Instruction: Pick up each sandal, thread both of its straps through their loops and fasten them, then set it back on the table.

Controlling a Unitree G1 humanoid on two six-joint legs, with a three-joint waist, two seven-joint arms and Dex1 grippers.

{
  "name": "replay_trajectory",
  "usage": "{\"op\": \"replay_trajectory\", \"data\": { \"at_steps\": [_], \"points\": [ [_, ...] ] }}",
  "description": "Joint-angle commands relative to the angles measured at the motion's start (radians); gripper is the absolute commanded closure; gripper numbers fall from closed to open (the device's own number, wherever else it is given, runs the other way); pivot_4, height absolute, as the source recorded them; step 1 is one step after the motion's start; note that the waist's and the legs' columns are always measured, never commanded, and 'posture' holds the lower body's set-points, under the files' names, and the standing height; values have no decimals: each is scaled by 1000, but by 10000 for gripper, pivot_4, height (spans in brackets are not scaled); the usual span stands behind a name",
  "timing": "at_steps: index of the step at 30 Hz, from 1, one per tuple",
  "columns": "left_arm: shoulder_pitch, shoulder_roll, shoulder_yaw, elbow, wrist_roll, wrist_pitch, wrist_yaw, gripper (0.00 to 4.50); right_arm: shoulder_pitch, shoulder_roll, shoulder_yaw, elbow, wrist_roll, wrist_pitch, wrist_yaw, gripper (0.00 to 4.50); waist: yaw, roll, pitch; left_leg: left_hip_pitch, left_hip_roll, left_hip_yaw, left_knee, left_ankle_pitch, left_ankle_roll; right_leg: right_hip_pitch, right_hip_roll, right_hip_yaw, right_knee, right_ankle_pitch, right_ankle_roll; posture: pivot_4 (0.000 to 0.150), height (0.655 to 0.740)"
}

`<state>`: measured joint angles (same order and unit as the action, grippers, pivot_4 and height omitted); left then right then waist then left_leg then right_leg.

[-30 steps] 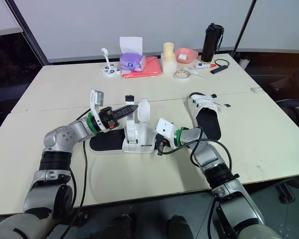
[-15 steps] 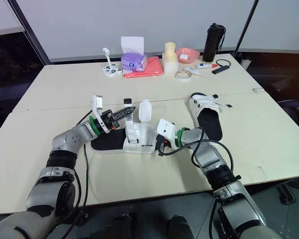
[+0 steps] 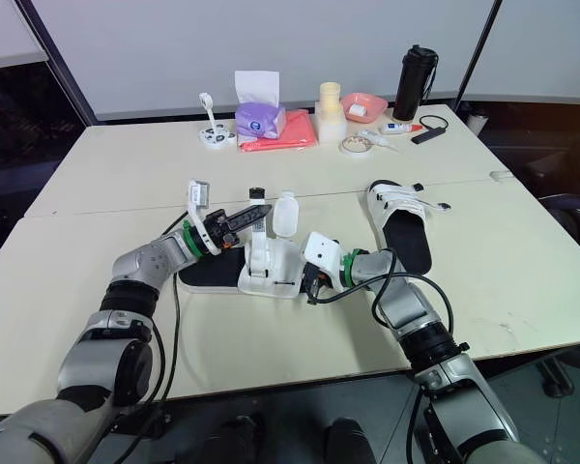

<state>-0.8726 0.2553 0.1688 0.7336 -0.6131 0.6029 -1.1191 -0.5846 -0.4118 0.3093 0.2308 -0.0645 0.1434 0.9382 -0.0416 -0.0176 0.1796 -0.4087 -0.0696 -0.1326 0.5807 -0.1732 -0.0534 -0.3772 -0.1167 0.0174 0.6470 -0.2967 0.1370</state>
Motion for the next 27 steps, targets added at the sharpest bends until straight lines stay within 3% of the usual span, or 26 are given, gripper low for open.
{"op": "replay_trajectory", "data": {
  "at_steps": [1,15,27],
  "points": [
    [-44,5,-15,40,34,-25,-40,44578,42,-8,56,21,-23,32,35,45000,0,0,0,0,0,0,0,0,0,0,0,0,0,0,0,1500,7400],
    [-112,-18,22,256,116,-166,-34,44578,56,-17,56,-4,-25,47,35,45000,0,0,0,0,0,0,0,0,0,1,0,-1,0,-1,1,1500,7400],
    [-134,-5,81,203,71,-87,-76,44578,58,-17,62,-8,-27,50,37,45000,-1,-1,0,0,0,-1,0,0,0,1,0,-1,0,-1,1,1500,7400]
  ]
}}
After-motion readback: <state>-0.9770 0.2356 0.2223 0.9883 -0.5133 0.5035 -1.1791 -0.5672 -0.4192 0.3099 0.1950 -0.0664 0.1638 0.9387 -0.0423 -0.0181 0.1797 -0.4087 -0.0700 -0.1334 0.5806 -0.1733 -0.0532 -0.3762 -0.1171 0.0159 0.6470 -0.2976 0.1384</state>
